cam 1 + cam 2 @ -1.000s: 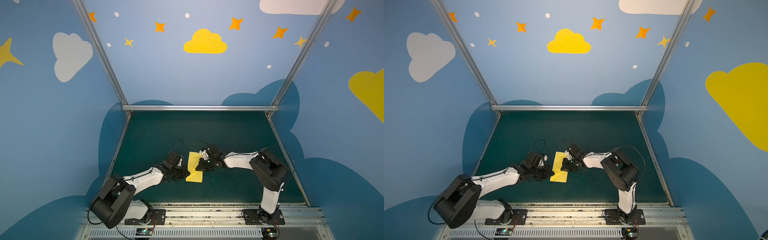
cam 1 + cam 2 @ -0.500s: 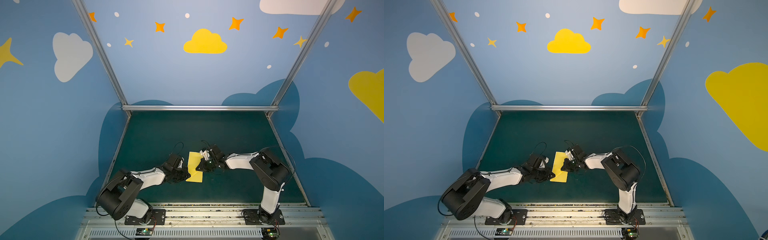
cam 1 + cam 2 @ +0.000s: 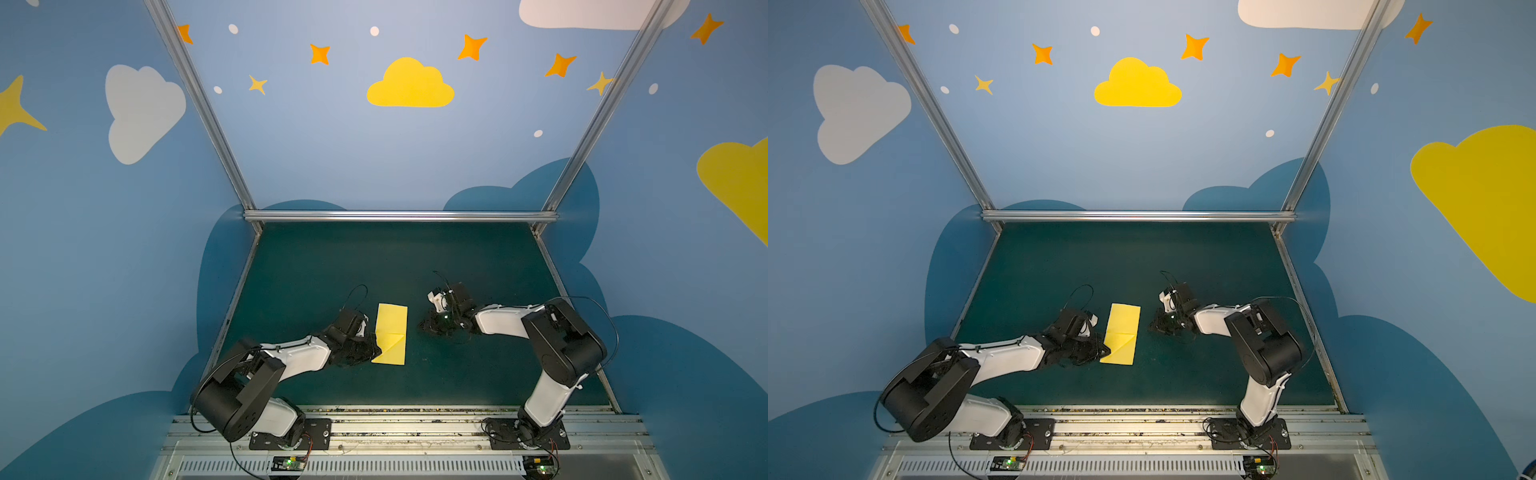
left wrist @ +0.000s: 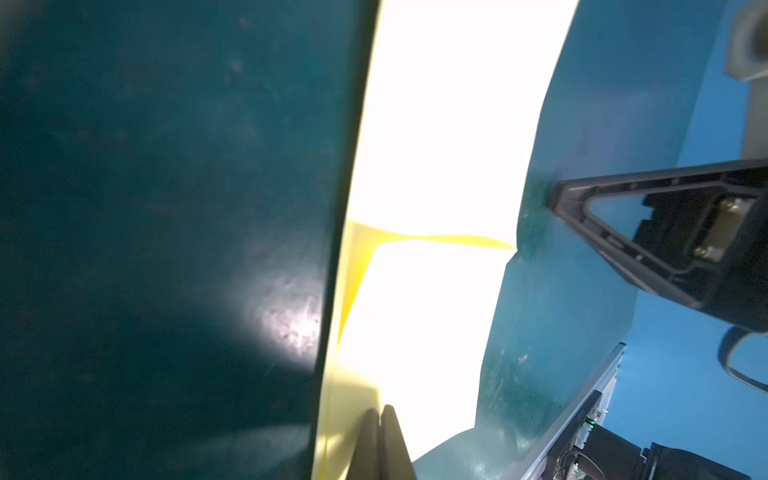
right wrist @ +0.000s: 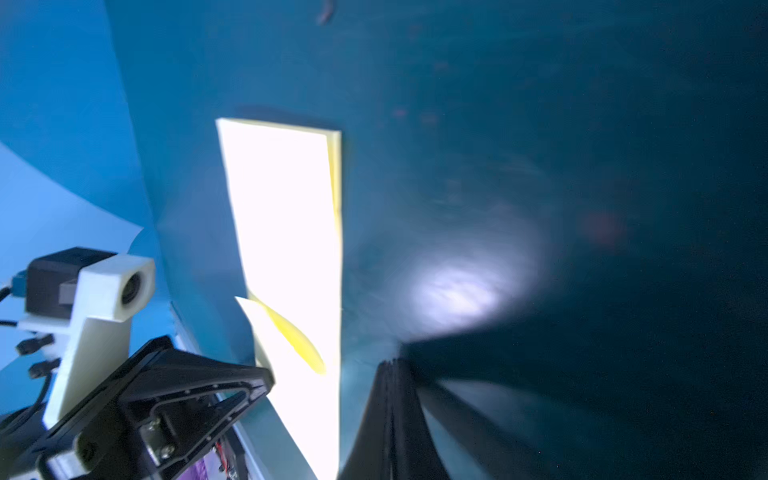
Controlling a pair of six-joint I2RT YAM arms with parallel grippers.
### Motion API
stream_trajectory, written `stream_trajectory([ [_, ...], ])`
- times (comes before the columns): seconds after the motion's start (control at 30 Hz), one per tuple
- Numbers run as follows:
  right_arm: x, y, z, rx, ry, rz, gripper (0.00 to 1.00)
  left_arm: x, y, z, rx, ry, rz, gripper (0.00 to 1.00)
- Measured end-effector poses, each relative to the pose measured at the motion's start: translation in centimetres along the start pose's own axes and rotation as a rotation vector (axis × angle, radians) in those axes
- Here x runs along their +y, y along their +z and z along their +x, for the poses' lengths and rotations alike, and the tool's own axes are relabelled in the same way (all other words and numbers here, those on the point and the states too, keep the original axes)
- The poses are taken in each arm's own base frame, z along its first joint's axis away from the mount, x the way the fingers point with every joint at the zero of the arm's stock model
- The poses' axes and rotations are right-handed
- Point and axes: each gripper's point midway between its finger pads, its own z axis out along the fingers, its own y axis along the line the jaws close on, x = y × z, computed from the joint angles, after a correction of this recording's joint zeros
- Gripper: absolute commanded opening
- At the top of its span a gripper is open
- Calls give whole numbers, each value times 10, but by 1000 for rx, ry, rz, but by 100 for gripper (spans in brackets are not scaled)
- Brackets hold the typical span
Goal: Fold a paper plane with a square sheet of paper (fold left side to right side)
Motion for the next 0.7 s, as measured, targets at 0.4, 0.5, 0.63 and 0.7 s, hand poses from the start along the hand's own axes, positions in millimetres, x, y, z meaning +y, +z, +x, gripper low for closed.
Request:
stream_trajectory([
  [0.4, 16, -12, 46, 46, 10, 4, 45, -35, -26, -49, -74, 77, 28, 12],
  [0.5, 22, -9, 55, 45, 20, -11, 46, -26, -19, -49, -43, 67, 5, 11],
  [0.63, 29, -6, 62, 36, 35, -36, 47, -21, -10, -50, -13, 64, -11, 10],
  [0.7, 34, -3, 67, 36, 39, -49, 47, -20, -6, -52, -5, 67, -17, 9],
])
